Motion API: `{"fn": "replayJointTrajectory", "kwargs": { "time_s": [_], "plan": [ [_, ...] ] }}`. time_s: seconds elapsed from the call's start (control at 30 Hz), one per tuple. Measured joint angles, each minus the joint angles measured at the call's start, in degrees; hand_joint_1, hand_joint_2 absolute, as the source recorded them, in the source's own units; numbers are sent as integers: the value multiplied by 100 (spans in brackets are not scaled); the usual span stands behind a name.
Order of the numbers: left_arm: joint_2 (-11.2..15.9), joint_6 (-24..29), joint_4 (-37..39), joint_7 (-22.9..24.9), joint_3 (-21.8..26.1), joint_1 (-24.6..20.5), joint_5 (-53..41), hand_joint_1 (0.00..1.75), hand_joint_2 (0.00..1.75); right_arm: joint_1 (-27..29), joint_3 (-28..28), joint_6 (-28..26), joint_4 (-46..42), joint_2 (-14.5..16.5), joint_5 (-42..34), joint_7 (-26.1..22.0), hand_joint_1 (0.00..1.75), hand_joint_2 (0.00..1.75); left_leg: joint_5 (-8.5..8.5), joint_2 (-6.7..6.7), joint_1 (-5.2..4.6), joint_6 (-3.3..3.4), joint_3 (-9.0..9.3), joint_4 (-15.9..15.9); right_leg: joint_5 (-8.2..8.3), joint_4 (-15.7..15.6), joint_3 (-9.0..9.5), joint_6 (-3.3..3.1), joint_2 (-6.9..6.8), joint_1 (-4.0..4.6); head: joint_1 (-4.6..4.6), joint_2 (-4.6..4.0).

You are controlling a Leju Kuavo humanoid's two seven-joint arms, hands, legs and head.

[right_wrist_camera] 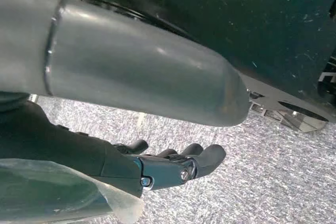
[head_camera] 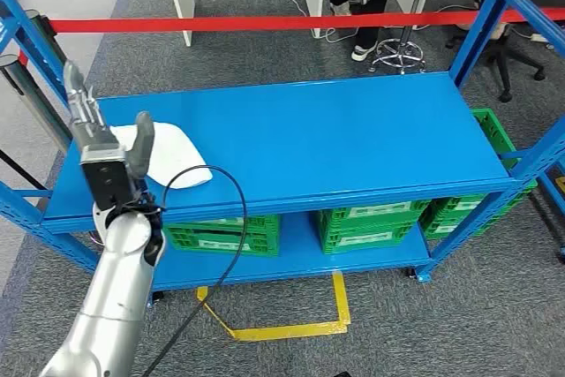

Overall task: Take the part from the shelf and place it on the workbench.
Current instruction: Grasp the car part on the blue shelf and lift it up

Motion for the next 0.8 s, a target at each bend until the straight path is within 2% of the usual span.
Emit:
{"fn": "replayJointTrajectory", "kwargs": {
  "time_s": [0.3, 0.43, 0.67, 0.77, 0.8],
  "plan": [
    [299, 111, 1157, 2, -95, -745, -966, 0, 0, -7, 0, 76, 13, 0, 146, 60, 0, 0, 1, 1, 0, 0, -1, 0, 0, 2, 0, 0, 2, 0, -1, 0],
    [512, 27, 1754, 22, -180, -1110, -1445, 0, 175, -11, 0, 95, 17, 0, 218, 71, 0, 0, 1, 2, 0, 0, -2, 0, 0, 3, 0, 0, 3, 0, -1, 0],
    [993, -450, 2793, -44, -390, -1570, -2173, 0, 175, -18, 0, 128, 19, 0, 368, 83, 0, 0, 3, 3, 1, -2, -2, 0, 0, 6, -1, -1, 5, 0, -1, 0],
    [1210, -852, 3114, -148, -561, -1681, -2320, 0, 44, -19, 0, 136, 20, 0, 445, 70, 0, 0, 3, 7, 1, -2, -2, 0, 0, 7, -3, -1, 9, 1, -1, 0],
    [1274, -1007, 3171, -181, -620, -1700, -2333, 0, 44, -18, 0, 137, 21, 0, 468, 62, 0, 0, 3, 8, 1, -2, -2, 0, 0, 7, -3, -1, 10, 1, -1, 0]
  ]
}}
